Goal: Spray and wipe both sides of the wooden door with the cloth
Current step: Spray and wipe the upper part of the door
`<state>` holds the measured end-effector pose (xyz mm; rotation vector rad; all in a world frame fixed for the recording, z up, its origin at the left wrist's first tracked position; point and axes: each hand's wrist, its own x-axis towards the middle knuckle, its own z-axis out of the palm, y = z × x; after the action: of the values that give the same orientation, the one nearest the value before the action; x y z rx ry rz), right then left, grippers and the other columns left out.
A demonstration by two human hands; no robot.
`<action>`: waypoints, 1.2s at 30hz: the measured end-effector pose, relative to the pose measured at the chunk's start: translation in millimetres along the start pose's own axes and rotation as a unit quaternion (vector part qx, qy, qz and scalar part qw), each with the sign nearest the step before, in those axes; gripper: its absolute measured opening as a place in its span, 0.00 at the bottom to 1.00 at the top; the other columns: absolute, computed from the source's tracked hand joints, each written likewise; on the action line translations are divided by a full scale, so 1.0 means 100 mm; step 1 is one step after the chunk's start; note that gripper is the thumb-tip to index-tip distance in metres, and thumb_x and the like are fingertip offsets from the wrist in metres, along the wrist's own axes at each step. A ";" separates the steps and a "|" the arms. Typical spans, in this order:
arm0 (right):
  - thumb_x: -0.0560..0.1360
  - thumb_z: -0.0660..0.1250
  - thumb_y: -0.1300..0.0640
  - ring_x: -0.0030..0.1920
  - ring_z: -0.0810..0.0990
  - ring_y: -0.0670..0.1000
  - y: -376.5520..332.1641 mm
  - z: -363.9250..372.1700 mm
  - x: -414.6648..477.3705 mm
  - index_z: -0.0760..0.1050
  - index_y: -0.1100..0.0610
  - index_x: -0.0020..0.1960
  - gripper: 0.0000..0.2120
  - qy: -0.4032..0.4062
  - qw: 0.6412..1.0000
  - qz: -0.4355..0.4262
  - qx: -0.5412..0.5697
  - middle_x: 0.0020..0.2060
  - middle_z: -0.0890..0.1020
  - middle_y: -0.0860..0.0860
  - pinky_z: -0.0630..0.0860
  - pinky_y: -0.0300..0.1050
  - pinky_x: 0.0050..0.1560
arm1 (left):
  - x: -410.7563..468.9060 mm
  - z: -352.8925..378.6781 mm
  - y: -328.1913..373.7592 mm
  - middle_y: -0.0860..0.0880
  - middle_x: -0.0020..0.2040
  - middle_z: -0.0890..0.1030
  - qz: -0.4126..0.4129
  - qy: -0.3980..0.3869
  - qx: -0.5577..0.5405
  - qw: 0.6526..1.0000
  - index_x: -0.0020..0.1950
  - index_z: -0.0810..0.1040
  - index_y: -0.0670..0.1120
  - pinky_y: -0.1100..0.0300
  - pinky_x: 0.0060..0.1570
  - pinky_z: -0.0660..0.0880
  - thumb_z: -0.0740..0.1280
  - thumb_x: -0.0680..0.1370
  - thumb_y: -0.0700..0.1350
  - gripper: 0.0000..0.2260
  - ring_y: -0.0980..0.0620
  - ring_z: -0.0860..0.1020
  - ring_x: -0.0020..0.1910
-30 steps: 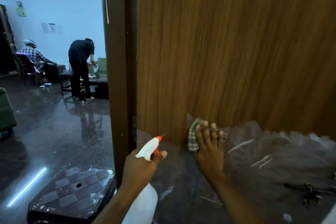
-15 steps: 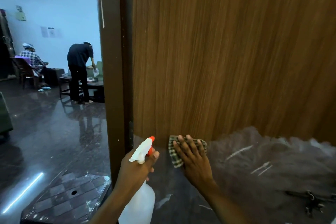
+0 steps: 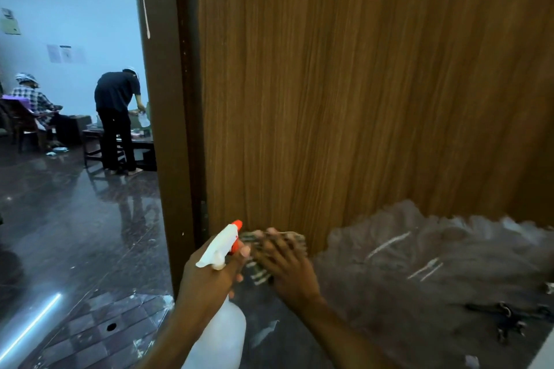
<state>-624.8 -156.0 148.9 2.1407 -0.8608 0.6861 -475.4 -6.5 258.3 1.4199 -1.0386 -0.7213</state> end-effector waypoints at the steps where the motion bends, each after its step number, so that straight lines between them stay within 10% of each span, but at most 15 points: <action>1: 0.73 0.66 0.50 0.79 0.47 0.56 0.17 -0.04 -0.14 0.60 0.48 0.77 0.34 0.015 0.996 0.081 0.011 0.79 0.53 0.50 0.44 0.59 0.77 | 0.00 0.06 0.01 0.46 0.47 0.83 0.001 -0.009 -0.006 1.000 0.59 0.76 0.46 0.57 0.31 0.77 0.70 0.65 0.56 0.25 0.45 0.82 0.39; 7: 0.74 0.56 0.44 0.78 0.47 0.64 1.17 -0.66 0.23 0.44 0.54 0.80 0.40 0.123 0.863 0.489 0.032 0.79 0.49 0.61 0.48 0.68 0.75 | 0.01 0.59 0.22 0.48 0.45 0.83 -0.001 -0.078 -0.008 0.997 0.58 0.76 0.48 0.64 0.30 0.74 0.72 0.68 0.55 0.21 0.48 0.82 0.39; 12: 0.76 0.65 0.48 0.78 0.52 0.62 1.09 -0.43 -0.08 0.57 0.48 0.79 0.34 0.089 0.985 0.148 -0.010 0.78 0.58 0.56 0.46 0.64 0.75 | 0.02 0.93 0.39 0.47 0.40 0.83 0.030 -0.103 -0.003 0.994 0.56 0.78 0.49 0.61 0.29 0.75 0.71 0.68 0.56 0.20 0.48 0.81 0.35; 15: 0.76 0.66 0.50 0.78 0.52 0.61 1.19 -0.21 -0.79 0.52 0.50 0.80 0.37 0.045 0.981 0.188 -0.022 0.79 0.52 0.54 0.51 0.66 0.75 | -0.02 1.11 0.40 0.47 0.41 0.83 0.025 -0.127 0.003 0.992 0.55 0.78 0.47 0.63 0.29 0.74 0.70 0.66 0.59 0.23 0.48 0.81 0.36; 21: 0.77 0.54 0.42 0.78 0.51 0.64 1.66 -0.71 -0.33 0.46 0.59 0.80 0.38 0.126 0.808 0.572 0.060 0.78 0.51 0.63 0.54 0.67 0.73 | -0.05 1.34 0.36 0.47 0.42 0.83 0.006 -0.158 0.010 0.987 0.55 0.78 0.46 0.60 0.32 0.77 0.69 0.64 0.60 0.25 0.45 0.82 0.39; 29: 0.79 0.59 0.45 0.78 0.54 0.64 1.51 -0.38 -0.76 0.55 0.58 0.78 0.33 0.092 0.945 0.311 0.035 0.78 0.56 0.62 0.54 0.68 0.74 | -0.15 1.69 0.65 0.51 0.30 0.79 0.043 -0.184 0.058 0.980 0.46 0.75 0.47 0.69 0.24 0.70 0.65 0.74 0.58 0.14 0.53 0.76 0.26; 32: 0.80 0.54 0.46 0.78 0.49 0.63 1.59 -0.30 -1.22 0.48 0.59 0.80 0.33 0.087 0.885 0.447 0.098 0.79 0.51 0.61 0.51 0.67 0.75 | -0.25 1.86 0.64 0.49 0.41 0.81 0.028 -0.184 0.037 0.982 0.54 0.76 0.46 0.62 0.33 0.75 0.70 0.72 0.52 0.15 0.50 0.80 0.39; 36: 0.81 0.54 0.41 0.79 0.47 0.58 2.15 -0.61 -1.23 0.31 0.48 0.77 0.37 0.186 0.660 0.694 0.218 0.80 0.42 0.52 0.51 0.64 0.76 | -0.39 2.13 0.64 0.50 0.63 0.75 0.027 -0.173 0.105 0.979 0.65 0.70 0.50 0.57 0.57 0.72 0.70 0.71 0.54 0.25 0.47 0.74 0.61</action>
<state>-875.9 -175.7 192.1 1.1318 -2.2057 2.1391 -692.8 -58.8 286.7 1.4684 -1.4550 -0.8581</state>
